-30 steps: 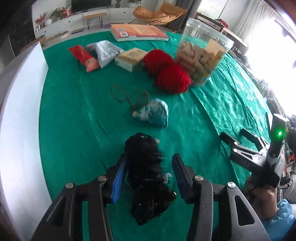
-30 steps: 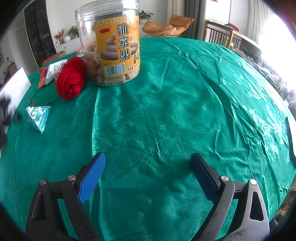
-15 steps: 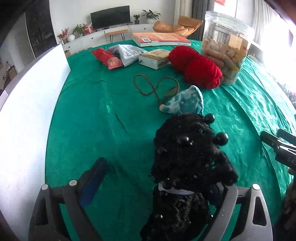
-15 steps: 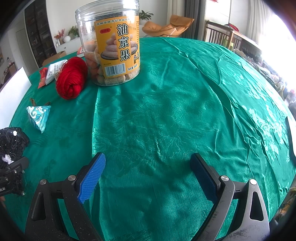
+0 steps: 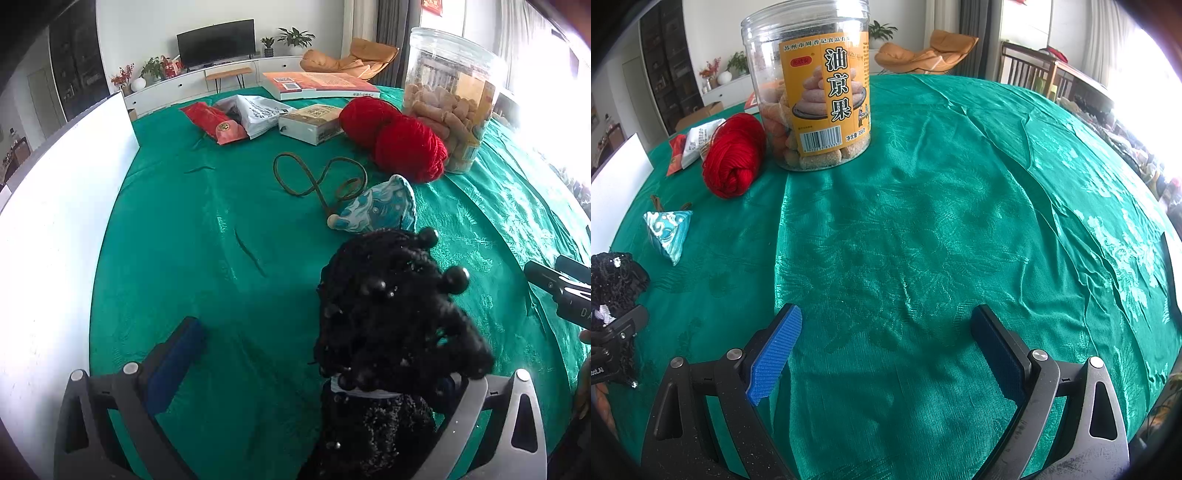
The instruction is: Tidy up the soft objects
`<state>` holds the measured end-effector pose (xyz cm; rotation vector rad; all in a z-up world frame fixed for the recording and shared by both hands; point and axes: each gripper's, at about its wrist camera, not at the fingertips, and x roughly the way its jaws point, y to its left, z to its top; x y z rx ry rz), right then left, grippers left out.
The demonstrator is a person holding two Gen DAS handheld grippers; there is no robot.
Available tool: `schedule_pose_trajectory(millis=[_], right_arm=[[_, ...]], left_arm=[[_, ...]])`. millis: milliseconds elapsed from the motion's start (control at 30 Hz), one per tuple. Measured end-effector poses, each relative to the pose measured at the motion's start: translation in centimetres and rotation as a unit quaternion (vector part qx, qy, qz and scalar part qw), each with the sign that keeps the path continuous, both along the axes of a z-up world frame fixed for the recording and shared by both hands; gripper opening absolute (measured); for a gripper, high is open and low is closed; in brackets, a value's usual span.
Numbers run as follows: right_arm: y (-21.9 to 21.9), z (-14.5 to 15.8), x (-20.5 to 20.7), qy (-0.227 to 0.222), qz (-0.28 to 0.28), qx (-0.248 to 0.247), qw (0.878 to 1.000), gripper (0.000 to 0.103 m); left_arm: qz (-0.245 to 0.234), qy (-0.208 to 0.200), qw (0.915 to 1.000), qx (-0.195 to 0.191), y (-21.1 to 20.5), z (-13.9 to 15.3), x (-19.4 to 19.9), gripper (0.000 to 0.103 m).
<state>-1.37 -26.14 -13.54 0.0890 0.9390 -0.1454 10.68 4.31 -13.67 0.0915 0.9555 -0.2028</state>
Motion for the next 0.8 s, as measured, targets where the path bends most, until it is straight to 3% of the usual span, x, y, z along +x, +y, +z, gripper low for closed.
schedule_pose_trajectory(millis=[800], right_arm=[[-0.13, 0.07, -0.24, -0.005, -0.003, 0.002, 1.000, 0.095]], left_arm=[[0.000, 0.000, 1.0000, 0.000, 0.00, -0.01, 0.01, 0.103]])
